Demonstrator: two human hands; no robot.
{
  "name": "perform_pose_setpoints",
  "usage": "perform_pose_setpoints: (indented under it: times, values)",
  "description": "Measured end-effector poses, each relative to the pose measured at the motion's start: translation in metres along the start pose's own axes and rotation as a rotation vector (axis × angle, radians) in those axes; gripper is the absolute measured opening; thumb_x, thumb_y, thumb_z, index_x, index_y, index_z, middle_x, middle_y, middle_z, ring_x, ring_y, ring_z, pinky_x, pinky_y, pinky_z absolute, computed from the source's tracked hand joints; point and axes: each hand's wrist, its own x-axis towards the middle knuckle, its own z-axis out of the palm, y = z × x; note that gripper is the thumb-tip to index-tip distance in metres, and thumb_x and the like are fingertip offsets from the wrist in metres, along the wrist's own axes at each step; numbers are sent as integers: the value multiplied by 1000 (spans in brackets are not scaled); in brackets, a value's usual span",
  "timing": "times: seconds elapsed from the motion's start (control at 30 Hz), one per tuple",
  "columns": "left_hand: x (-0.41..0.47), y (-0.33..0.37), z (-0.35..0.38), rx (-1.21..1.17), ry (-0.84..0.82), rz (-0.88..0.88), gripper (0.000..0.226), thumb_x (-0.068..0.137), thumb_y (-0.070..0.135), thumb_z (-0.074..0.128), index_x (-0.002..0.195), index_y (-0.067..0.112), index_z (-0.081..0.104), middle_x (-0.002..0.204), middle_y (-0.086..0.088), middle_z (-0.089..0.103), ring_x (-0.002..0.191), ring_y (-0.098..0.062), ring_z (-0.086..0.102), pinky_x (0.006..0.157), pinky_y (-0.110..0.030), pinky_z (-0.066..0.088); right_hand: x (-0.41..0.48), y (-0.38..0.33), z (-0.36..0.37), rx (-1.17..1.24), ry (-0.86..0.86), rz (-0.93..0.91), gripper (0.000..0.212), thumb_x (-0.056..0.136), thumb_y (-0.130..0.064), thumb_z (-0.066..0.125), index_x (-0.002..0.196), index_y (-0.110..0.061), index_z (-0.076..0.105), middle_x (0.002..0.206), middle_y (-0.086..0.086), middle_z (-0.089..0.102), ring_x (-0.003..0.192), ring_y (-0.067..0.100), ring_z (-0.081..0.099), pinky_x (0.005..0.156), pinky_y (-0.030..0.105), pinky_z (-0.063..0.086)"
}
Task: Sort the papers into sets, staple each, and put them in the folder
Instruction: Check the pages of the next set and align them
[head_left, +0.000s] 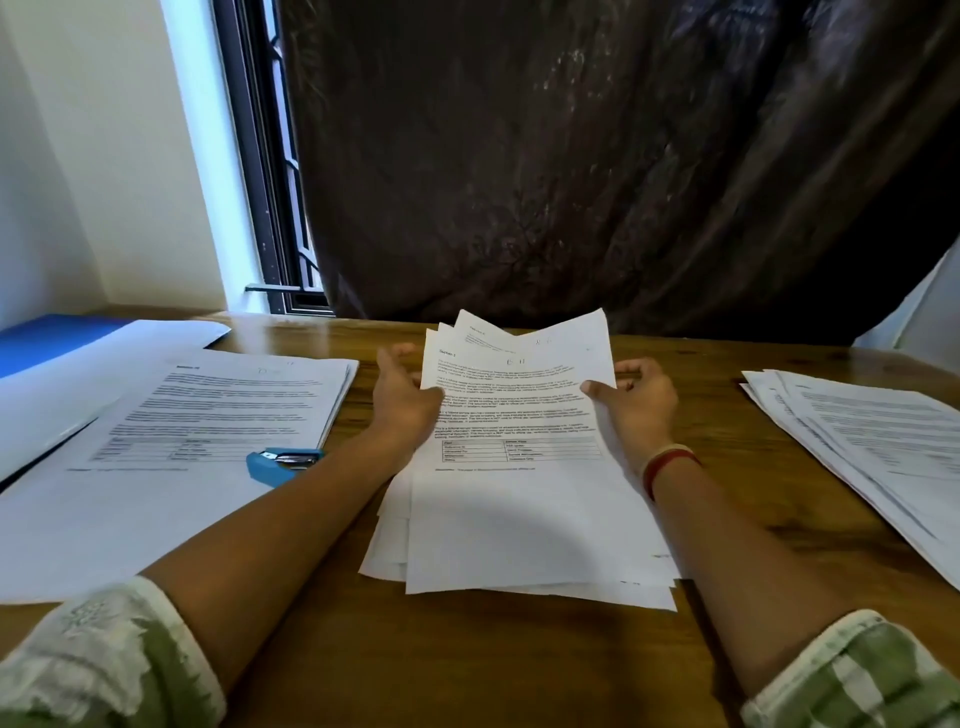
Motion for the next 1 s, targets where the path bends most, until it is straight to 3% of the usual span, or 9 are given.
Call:
perform_pose_setpoints:
  times: [0.13,0.23,0.3,0.4,0.5,0.6,0.7,0.83,1.0]
  values:
    - [4,-6,1,-12,4,12,27,95,5,54,114,22,45,120,3,56,82,-7,56,60,-18,50,-2,0,3,-20,29,-57,24,78,-11,78,88,-7,57,81,4,61,67,13,55,54,19,40]
    - [5,-5,-1,-24,13,-14,17,98,11,47,114,13,54,115,-1,58,81,-9,56,60,-18,48,-2,1,6,11,42,-67,17,85,-14,73,82,-7,57,76,2,60,66,10,54,56,19,41]
    - [6,-4,-1,-48,8,-28,21,98,17,50,117,10,56,113,-3,62,82,-10,58,55,-16,47,-2,2,6,31,42,-96,18,87,-14,70,76,-9,57,75,3,61,67,13,55,57,19,42]
    - [6,-3,-2,-55,-18,-53,39,94,12,58,130,15,43,116,1,56,85,-9,57,54,-17,48,-3,1,6,37,31,-134,17,90,-12,66,75,-8,59,73,1,60,66,10,54,52,11,41]
    - [4,-4,-1,37,-37,-24,54,90,5,62,135,20,35,114,5,52,96,-9,51,58,-15,47,-4,0,6,59,24,-148,10,93,-10,62,84,-6,64,82,3,63,70,8,56,47,1,38]
    - [3,-4,-1,16,-39,-25,54,90,3,61,135,20,36,125,0,55,101,-10,50,64,-17,47,-2,1,6,83,39,-148,7,92,-9,62,95,-8,68,92,3,65,83,17,61,54,4,41]
    - [4,-6,-2,2,-44,-22,52,90,2,62,132,20,38,129,-1,55,105,-11,52,68,-20,48,-1,-2,5,85,62,-168,15,91,-7,63,106,-9,64,90,1,61,82,14,56,52,0,39]
    - [5,-6,-2,85,-46,-29,65,87,2,66,138,29,36,138,-2,45,119,-20,50,74,-28,54,3,-1,3,130,-45,-157,2,94,-13,59,94,-14,59,88,-2,61,86,15,57,64,12,43]
    - [-1,2,-3,161,-68,-16,84,88,-1,63,150,31,18,155,2,24,135,-23,36,87,-32,50,7,-5,-8,288,-270,23,13,99,-14,51,88,-18,56,99,3,67,88,18,62,73,30,53]
